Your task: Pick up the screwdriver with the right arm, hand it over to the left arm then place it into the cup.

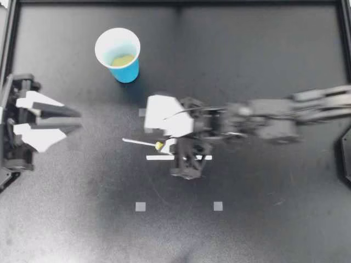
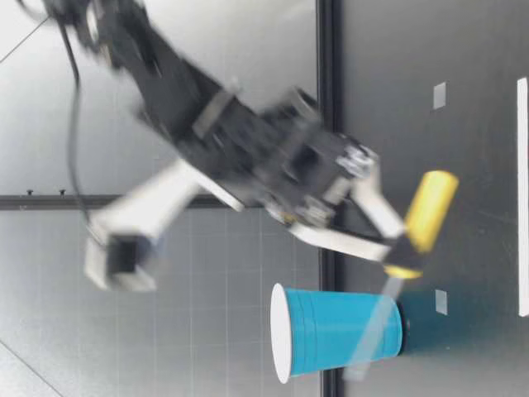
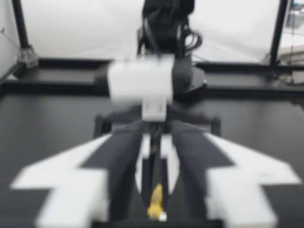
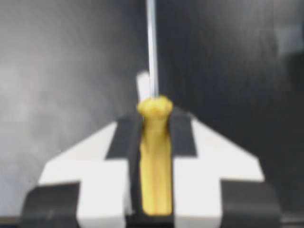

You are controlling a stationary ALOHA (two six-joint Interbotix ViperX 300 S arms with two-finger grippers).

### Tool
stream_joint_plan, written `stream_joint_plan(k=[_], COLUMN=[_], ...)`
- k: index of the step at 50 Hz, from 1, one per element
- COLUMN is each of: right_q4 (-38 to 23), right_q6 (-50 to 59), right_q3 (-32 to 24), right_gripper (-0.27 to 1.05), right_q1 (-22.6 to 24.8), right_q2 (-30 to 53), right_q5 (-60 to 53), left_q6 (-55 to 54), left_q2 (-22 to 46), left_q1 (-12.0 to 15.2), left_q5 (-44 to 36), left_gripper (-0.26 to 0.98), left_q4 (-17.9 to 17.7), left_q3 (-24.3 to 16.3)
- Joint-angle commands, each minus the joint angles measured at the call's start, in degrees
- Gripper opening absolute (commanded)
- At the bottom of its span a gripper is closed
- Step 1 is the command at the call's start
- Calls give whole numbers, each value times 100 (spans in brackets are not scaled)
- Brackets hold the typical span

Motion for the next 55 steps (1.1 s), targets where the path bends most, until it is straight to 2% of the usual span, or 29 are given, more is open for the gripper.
stream_joint_plan(k=[1,5,10,18,38,49,55], right_q4=[18,18,18,9,-88,-97,-97], right_q6=[123,229,281,264,123,114,114], right_q3=[448,844,1204,1380,993,879,870], right_gripper=[2,2,2,2,2,2,2], right_q1=[26,26,26,62,123,114,123], right_q2=[-580,-826,-1055,-1169,-1037,-923,-932], right_q5=[-1063,-1995,-3059,-4122,-4271,-4271,-4271], left_q6=[-9,-26,-44,-88,-439,-501,-536], left_q2=[246,466,756,1239,2241,2549,2619], left_q1=[0,0,0,9,9,9,9], left_q5=[-202,-334,-545,-1055,-1995,-2206,-2285], left_gripper=[53,60,62,62,62,62,56], left_q4=[-9,0,-9,-9,0,0,18], left_q3=[-202,-281,-396,-563,-967,-1195,-1257])
